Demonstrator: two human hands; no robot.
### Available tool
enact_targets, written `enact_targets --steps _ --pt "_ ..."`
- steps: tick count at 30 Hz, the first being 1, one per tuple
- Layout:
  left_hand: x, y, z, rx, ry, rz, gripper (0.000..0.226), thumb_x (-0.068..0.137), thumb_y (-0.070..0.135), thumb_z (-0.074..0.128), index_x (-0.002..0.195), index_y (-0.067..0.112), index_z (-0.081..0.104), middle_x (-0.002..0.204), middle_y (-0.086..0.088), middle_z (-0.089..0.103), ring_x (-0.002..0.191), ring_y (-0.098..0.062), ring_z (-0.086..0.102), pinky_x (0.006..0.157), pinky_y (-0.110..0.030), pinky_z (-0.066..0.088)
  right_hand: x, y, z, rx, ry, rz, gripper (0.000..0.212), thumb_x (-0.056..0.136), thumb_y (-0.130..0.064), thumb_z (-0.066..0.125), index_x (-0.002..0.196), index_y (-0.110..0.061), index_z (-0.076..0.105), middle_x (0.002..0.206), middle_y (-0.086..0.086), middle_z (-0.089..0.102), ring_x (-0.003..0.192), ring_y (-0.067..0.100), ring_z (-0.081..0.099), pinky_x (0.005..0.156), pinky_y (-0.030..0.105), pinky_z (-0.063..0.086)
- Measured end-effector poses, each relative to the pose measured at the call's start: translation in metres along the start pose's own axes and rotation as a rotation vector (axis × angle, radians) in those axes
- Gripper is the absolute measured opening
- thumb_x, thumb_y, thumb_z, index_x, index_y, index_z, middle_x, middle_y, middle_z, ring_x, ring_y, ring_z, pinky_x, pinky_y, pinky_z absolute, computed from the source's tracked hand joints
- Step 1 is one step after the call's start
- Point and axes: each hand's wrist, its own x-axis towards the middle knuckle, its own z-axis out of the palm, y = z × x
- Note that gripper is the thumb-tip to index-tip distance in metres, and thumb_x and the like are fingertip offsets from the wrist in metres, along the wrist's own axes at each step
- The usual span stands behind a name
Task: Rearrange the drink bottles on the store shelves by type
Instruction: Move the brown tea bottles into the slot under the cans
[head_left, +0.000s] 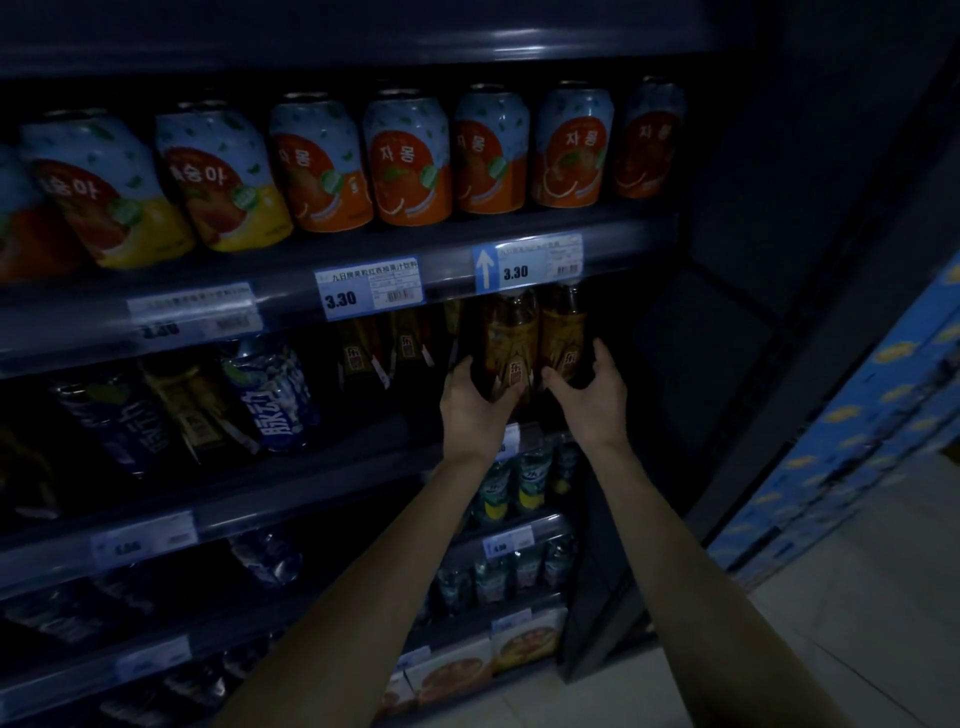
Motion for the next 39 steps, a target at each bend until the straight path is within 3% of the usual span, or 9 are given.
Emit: enact_targets --steps 3,5,11,15,17,22,28,34,39 --pt "-0.004 -0.002 -0.007 -0.024 0.016 0.015 0.078 0.076 0.03 0.079 0.138 0.006 0.04 0.137 -0.012 0.046 0.122 -0.016 0.046 0.097 -0.022 0.039 -0.011 -0.006 0.003 0.005 0.08 0.052 0.083 0.081 -0.031 0.075 0.148 -0.013 0.029 0.143 0.002 0.043 0.129 0.011 0.04 0.106 0.031 0.037" --pt "-0.007 -0.003 -0.014 -0.033 0.028 0.026 0.073 0.076 0.03 0.079 0.135 0.006 0.043 0.135 -0.01 0.048 0.118 -0.013 0.047 0.094 -0.019 0.038 -0.018 -0.009 0.006 -0.001 0.1 0.051 0.081 0.082 -0.031 0.075 0.147 -0.011 0.031 0.144 0.008 0.042 0.128 0.017 0.042 0.107 0.036 0.038" --pt "-0.017 -0.01 -0.043 -0.026 0.059 0.028 0.069 0.077 0.029 0.078 0.133 0.006 0.045 0.133 -0.008 0.049 0.115 -0.011 0.046 0.094 -0.018 0.037 -0.037 -0.019 0.02 -0.01 0.163 -0.026 0.065 0.08 -0.028 0.075 0.135 -0.014 0.044 0.131 0.005 0.046 0.114 0.007 0.045 0.099 0.026 0.04" --pt "-0.023 -0.019 -0.067 -0.014 0.075 0.022 0.066 0.079 0.029 0.076 0.133 0.008 0.045 0.134 -0.008 0.049 0.119 -0.015 0.047 0.096 -0.022 0.039 -0.056 -0.031 0.035 -0.021 0.195 -0.038 0.072 0.081 -0.041 0.072 0.139 -0.013 0.041 0.132 0.004 0.044 0.116 0.005 0.042 0.099 0.022 0.035" --pt "-0.027 -0.024 -0.083 -0.018 0.078 0.03 0.065 0.08 0.03 0.076 0.133 0.008 0.046 0.133 -0.007 0.049 0.119 -0.015 0.047 0.096 -0.021 0.038 -0.067 -0.039 0.044 -0.027 0.19 -0.057 0.071 0.083 -0.038 0.071 0.141 -0.013 0.039 0.132 0.004 0.043 0.115 0.002 0.042 0.098 0.016 0.034" --pt "-0.036 -0.035 -0.127 -0.02 0.108 0.059 0.059 0.08 0.029 0.075 0.129 0.009 0.049 0.127 -0.006 0.053 0.11 -0.009 0.046 0.093 -0.02 0.038 -0.095 -0.061 0.076 -0.071 0.159 -0.084 0.058 0.083 -0.021 0.071 0.134 -0.008 0.045 0.135 0.015 0.043 0.123 0.024 0.044 0.106 0.035 0.038" --pt "-0.045 -0.05 -0.189 -0.041 0.14 0.052 0.059 0.081 0.028 0.075 0.13 0.009 0.049 0.126 -0.003 0.054 0.113 -0.011 0.05 0.093 -0.018 0.039 -0.137 -0.085 0.131 -0.054 0.102 -0.097 0.06 0.085 -0.025 0.07 0.136 -0.011 0.041 0.137 0.009 0.042 0.123 0.019 0.044 0.097 0.023 0.035" --pt "-0.054 -0.073 -0.256 -0.021 0.215 0.062 0.046 0.081 0.027 0.074 0.12 0.014 0.055 0.119 0.001 0.055 0.107 -0.008 0.052 0.087 -0.018 0.041 -0.182 -0.108 0.192 -0.003 0.016 -0.116 0.061 0.084 -0.026 0.072 0.136 -0.011 0.043 0.127 0.001 0.045 0.116 0.011 0.045 0.098 0.025 0.038" --pt "-0.064 -0.094 -0.314 -0.018 0.283 0.046 0.05 0.082 0.027 0.073 0.127 0.016 0.052 0.121 0.003 0.054 0.107 -0.005 0.048 0.088 -0.021 0.041 -0.217 -0.13 0.242 0.038 -0.047 -0.133 0.058 0.083 -0.023 0.072 0.134 -0.013 0.045 0.121 -0.004 0.045 0.109 0.009 0.048 0.095 0.026 0.041"
